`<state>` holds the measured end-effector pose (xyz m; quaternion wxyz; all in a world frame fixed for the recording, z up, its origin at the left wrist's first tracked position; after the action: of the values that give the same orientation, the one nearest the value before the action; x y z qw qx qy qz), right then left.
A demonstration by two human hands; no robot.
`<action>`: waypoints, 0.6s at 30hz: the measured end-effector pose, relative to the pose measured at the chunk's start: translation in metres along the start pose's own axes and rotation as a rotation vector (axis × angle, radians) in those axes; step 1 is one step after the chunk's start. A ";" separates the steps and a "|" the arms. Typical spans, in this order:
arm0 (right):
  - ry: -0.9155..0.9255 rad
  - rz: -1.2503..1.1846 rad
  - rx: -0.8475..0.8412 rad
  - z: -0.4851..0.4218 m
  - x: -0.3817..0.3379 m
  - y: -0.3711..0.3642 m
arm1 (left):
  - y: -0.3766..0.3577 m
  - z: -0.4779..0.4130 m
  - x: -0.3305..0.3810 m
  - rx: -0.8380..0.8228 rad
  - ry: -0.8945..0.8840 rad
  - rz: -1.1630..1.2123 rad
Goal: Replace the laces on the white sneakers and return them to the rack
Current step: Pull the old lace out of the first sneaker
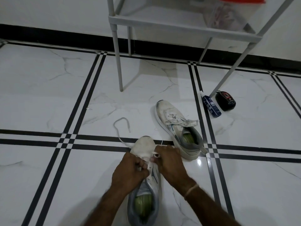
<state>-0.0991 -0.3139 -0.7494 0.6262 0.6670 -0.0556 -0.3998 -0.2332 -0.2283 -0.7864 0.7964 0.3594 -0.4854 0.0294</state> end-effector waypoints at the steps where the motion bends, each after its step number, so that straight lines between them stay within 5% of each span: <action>1: -0.043 -0.056 0.047 -0.003 0.006 0.005 | -0.002 -0.001 -0.002 -0.004 0.000 -0.005; 3: -0.183 -0.426 0.126 -0.007 0.024 0.021 | -0.001 -0.003 -0.004 0.012 0.009 0.000; 7: -0.396 -0.850 -0.023 0.005 0.035 0.015 | -0.001 -0.004 -0.008 0.026 -0.006 0.038; 10: -0.560 -1.454 -0.071 0.012 0.027 0.009 | 0.001 -0.004 -0.008 0.024 0.002 0.034; 12: -0.404 -1.204 0.034 0.004 0.028 0.027 | 0.001 -0.005 -0.005 0.021 0.004 0.044; 14: -0.088 -0.403 0.035 -0.001 0.005 0.027 | 0.001 -0.004 -0.003 0.024 0.000 0.056; 16: 0.030 0.181 -0.026 0.001 0.001 -0.006 | 0.002 -0.004 -0.004 0.027 0.003 0.047; 18: 0.035 0.250 0.034 0.005 -0.004 -0.005 | 0.000 -0.004 -0.006 0.020 0.006 0.052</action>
<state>-0.1075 -0.3147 -0.7517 0.6607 0.6722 -0.1343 -0.3060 -0.2332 -0.2236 -0.7924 0.7932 0.3544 -0.4921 0.0560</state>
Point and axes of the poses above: each hand's wrist, its own z-axis away from the middle knuckle, its own y-axis out of the back of the hand, x = y × z, the point moved 10 cm from there along -z, towards the middle knuckle, and after that the axes turned 9 degrees about -y, right-handed, at the moved point
